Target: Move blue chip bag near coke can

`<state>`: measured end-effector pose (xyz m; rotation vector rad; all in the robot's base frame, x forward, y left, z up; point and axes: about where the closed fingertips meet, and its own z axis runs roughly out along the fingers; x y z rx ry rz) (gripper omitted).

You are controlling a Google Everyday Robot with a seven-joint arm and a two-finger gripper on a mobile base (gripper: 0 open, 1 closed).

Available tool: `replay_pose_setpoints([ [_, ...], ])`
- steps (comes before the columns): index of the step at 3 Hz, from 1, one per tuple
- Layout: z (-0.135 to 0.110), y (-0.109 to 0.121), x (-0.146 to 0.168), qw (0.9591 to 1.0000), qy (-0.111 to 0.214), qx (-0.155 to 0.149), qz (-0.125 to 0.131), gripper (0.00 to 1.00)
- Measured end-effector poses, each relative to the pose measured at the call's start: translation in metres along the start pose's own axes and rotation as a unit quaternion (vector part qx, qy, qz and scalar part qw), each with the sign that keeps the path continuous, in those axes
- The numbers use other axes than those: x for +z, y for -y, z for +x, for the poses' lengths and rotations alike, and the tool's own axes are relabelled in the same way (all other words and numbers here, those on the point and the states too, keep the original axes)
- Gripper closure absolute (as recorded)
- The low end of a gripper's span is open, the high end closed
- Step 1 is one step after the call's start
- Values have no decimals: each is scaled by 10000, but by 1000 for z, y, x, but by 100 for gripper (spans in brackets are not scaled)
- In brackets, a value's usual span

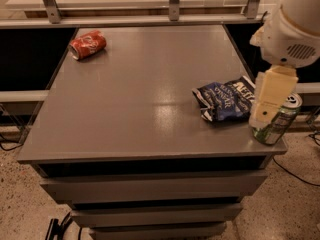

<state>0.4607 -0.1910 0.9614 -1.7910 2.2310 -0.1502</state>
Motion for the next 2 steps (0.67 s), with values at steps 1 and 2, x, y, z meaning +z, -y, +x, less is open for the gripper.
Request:
replay_pose_setpoints([
  [1,-23,8,33,9996,-229,-165,-28,0],
  [2,-36,13,68,9990,-366,-239,-90,0],
])
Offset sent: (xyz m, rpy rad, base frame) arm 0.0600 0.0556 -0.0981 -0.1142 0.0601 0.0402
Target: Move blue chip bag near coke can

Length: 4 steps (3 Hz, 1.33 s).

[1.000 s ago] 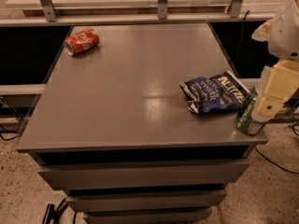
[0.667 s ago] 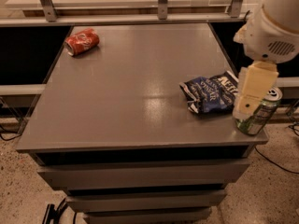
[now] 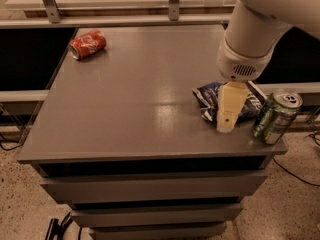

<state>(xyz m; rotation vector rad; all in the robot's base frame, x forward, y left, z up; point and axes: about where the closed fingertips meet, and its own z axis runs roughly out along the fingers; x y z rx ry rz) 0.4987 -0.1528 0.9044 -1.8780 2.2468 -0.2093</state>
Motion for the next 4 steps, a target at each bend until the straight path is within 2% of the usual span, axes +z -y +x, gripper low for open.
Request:
replay_pose_setpoints([
  [1,-7,4,34,9999,-43,4,-103,0],
  [3,-3,12,86,9992,8,202,-354,0],
  [4,-2,14,100,9987,124,206,-454,12],
])
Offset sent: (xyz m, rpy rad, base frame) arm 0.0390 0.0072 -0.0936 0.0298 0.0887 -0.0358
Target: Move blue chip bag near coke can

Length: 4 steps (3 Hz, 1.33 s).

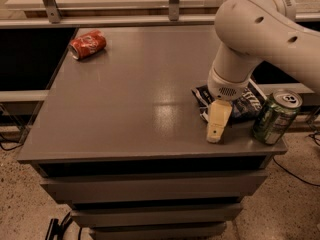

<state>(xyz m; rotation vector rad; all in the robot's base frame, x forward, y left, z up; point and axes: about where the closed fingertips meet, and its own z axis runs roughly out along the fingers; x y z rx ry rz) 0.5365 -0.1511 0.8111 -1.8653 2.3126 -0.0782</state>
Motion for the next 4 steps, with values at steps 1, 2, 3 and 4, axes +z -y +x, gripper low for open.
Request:
replay_pose_setpoints([
  [1,0,1,-2,10000,24,-9,-21,36],
  [2,-1,1,-7,10000,24,-9,-21,60],
  [3,-2,2,-13,10000,25,-11,-22,83],
  [4,-3,4,-21,10000,27,-12,-22,100],
])
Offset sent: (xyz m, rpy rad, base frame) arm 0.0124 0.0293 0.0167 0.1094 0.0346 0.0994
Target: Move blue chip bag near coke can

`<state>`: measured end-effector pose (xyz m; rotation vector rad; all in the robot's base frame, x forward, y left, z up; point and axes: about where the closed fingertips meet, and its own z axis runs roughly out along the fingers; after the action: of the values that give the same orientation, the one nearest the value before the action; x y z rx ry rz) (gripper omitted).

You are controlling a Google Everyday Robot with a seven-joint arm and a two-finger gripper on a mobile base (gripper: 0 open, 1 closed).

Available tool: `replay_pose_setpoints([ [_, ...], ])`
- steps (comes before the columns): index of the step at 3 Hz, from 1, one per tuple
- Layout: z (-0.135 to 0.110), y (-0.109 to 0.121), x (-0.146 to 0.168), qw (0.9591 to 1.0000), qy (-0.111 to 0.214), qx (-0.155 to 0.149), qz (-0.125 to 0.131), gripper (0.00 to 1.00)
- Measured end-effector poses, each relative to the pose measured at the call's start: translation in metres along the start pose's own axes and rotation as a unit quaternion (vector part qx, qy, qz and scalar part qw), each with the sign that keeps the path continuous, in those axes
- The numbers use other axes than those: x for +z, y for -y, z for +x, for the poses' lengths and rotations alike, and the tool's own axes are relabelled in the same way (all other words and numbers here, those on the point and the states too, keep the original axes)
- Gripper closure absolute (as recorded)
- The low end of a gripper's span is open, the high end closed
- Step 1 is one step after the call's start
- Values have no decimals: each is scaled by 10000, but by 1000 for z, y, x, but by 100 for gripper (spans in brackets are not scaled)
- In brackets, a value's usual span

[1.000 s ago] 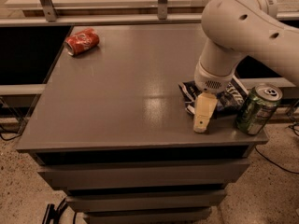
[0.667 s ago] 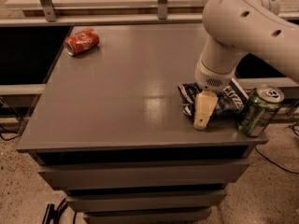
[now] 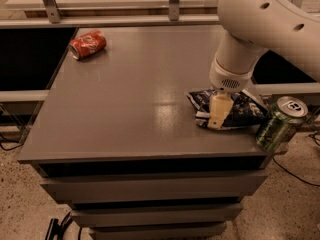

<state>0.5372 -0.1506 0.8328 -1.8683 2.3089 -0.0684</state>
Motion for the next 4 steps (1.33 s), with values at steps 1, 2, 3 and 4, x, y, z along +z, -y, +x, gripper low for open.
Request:
replay_pose_setpoints([
  [1,0,0,0,10000,2,-2,0,100],
  [2,-21,9,3,9992,249,-304,-76,100],
  [3,-27,12,1,9987,320,-390,-99,100],
  [4,-63,31,-3,9946,688,-772,-106,100],
])
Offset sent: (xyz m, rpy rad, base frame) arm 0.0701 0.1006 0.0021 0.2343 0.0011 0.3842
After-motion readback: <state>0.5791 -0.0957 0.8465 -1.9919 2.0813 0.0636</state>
